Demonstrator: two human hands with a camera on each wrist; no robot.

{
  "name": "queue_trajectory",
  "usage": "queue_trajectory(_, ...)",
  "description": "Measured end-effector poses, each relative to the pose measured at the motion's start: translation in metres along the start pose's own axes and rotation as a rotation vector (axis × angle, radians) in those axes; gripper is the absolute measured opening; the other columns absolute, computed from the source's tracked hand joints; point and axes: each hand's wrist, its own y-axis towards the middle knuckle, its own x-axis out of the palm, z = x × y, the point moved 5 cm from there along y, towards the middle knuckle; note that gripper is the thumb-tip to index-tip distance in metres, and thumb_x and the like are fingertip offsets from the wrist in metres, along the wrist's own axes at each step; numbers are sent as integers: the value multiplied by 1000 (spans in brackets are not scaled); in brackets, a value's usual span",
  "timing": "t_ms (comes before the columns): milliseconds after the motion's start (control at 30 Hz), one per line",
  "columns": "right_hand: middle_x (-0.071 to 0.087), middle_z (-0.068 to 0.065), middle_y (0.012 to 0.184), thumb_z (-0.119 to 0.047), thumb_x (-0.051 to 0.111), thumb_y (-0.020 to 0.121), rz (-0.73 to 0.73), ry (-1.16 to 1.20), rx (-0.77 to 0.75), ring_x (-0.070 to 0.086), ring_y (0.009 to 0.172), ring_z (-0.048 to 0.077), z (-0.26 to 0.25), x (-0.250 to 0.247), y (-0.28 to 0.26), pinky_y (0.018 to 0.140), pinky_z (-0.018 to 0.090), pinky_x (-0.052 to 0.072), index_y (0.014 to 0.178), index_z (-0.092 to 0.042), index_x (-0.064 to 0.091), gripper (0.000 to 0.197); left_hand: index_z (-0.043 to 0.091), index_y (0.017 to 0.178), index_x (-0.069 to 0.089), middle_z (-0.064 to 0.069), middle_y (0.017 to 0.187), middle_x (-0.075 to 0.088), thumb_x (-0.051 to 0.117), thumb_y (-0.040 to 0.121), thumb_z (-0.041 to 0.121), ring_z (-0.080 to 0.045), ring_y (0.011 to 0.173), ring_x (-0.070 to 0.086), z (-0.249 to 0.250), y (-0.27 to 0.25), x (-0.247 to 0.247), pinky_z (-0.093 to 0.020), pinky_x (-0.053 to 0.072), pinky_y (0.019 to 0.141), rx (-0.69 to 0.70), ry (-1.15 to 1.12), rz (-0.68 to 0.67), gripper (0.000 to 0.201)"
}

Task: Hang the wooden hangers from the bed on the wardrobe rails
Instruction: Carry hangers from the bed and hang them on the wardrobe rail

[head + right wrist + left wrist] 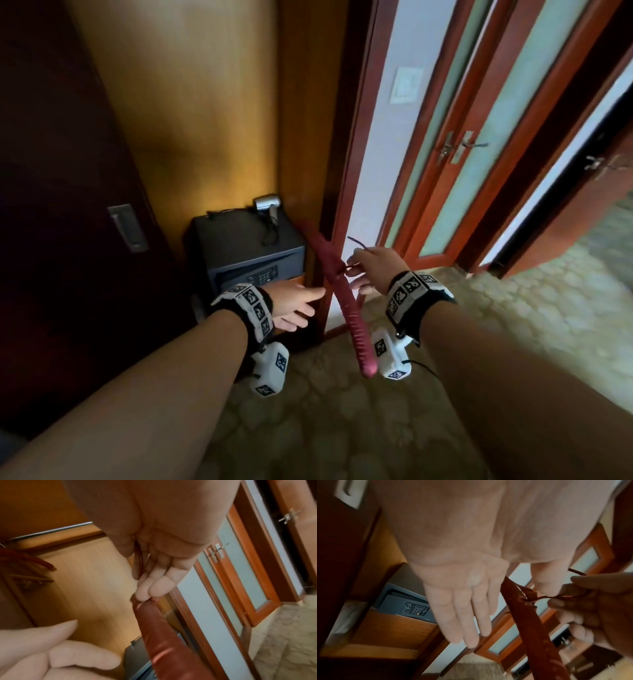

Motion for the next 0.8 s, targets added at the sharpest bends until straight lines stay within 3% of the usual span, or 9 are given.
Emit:
queue_trajectory(67, 64, 15, 75, -29, 50, 101, -87, 31, -27, 61, 58, 27, -14, 17, 0, 54, 30, 49, 96, -2, 64, 31, 27, 141, 39, -10, 142, 56, 52, 100, 51, -28, 120, 59, 3, -1, -10, -43, 44, 109, 33, -182, 77, 50)
queue_trajectory(167, 68, 12, 75, -35, 51, 101, -193, 24, -74, 65, 59, 22, -33, 35, -3, 60, 31, 56, 102, 0, 65, 37, 20, 130, 53, -9, 133, 61, 59, 98, 45, -29, 122, 60, 8, -3, -19, -44, 46, 107, 112, -382, 154, 40)
queue_trajectory(267, 73, 14, 85, -39, 51, 100, -257, 6, -117, 70, 70, 24, -44, 41, -1, 79, 40, 59, 103, -1, 68, 42, 15, 130, 60, -10, 123, 67, 64, 99, 24, -25, 104, 68, 12, -5, -21, -38, 59, 82, 217, -576, 239, 32)
queue_trajectory(300, 74, 16, 89, -41, 52, 100, -269, 13, -124, 71, 74, 26, -46, 40, 1, 82, 42, 60, 103, -1, 69, 43, 10, 129, 60, -11, 115, 69, 63, 99, 17, -23, 95, 69, 14, -5, -20, -36, 60, 72, 250, -609, 267, 32)
queue_trajectory(367, 74, 19, 94, -44, 52, 99, -276, 36, -132, 73, 79, 29, -49, 35, 4, 82, 44, 60, 102, -2, 70, 46, 0, 126, 57, -15, 101, 68, 63, 97, 8, -20, 80, 70, 20, -5, -17, -36, 60, 65, 309, -662, 330, 31)
queue_trajectory(567, 75, 18, 91, -49, 49, 99, -315, 85, -109, 73, 86, 34, -58, 16, 14, 84, 46, 59, 100, -2, 69, 51, 10, 119, 42, -16, 107, 63, 66, 93, -1, -24, 81, 69, 38, -10, -4, -38, 59, 57, 381, -800, 498, 37)
queue_trajectory(700, 74, 18, 97, -49, 47, 99, -381, 84, -84, 72, 87, 34, -72, 12, 16, 81, 42, 60, 104, -4, 68, 50, 9, 121, 44, -20, 113, 61, 64, 94, -1, -32, 94, 67, 50, -14, -8, -53, 61, 71, 407, -817, 579, 34)
queue_trajectory(800, 74, 12, 100, -50, 55, 94, -407, -30, -167, 70, 81, 25, -86, 13, 20, 83, 41, 58, 112, -11, 65, 44, 2, 126, 48, -19, 106, 64, 61, 97, 3, -29, 89, 67, 61, -20, -15, -48, 60, 68, 405, -798, 602, 32)
